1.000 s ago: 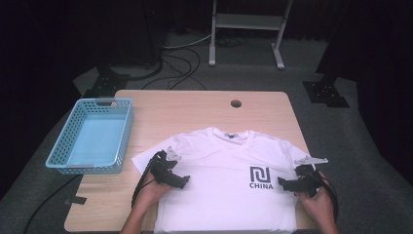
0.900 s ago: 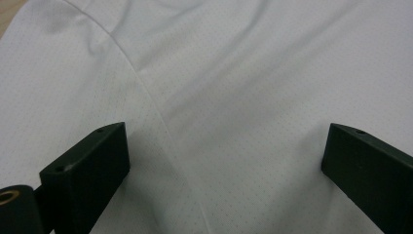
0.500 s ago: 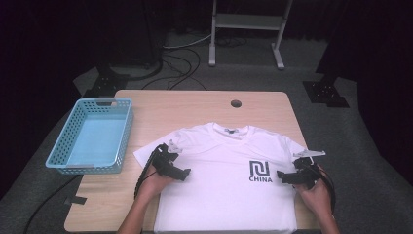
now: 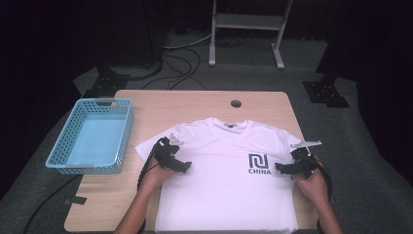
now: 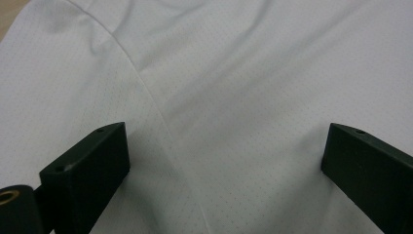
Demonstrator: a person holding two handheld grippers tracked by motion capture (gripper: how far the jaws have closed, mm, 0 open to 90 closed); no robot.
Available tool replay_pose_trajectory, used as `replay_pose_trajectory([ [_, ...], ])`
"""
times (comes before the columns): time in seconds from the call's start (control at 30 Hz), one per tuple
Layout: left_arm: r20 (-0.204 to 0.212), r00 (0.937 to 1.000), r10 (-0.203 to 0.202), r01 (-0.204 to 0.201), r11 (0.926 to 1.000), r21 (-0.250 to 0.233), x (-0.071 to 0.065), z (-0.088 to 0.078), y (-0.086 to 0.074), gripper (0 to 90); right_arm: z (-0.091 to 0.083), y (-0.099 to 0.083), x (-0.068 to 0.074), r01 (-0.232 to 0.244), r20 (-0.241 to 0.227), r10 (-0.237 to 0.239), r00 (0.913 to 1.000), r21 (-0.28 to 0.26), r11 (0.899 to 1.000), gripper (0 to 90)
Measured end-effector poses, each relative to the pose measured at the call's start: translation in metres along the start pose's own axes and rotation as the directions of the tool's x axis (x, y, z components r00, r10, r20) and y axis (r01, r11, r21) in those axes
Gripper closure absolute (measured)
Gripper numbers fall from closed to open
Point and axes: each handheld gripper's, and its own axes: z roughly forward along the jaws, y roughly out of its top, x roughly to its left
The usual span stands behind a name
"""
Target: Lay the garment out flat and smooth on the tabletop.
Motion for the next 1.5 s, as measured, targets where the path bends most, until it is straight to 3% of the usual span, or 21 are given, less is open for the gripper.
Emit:
replay_pose_trajectory([
  [0.47,-0.003,1.0,-0.004,0.004,1.0,0.001,0.018,0.013,0.015,2.4,0.017,0.026,-0.013,0.009,-0.005,-0.009,0.9999,0.026,1.0,9.5],
  [1.5,0.006,1.0,0.008,-0.008,0.9999,0.013,0.058,0.042,0.051,2.4,0.043,0.064,-0.031,0.01,-0.005,-0.01,0.9999,0.037,0.999,9.3],
])
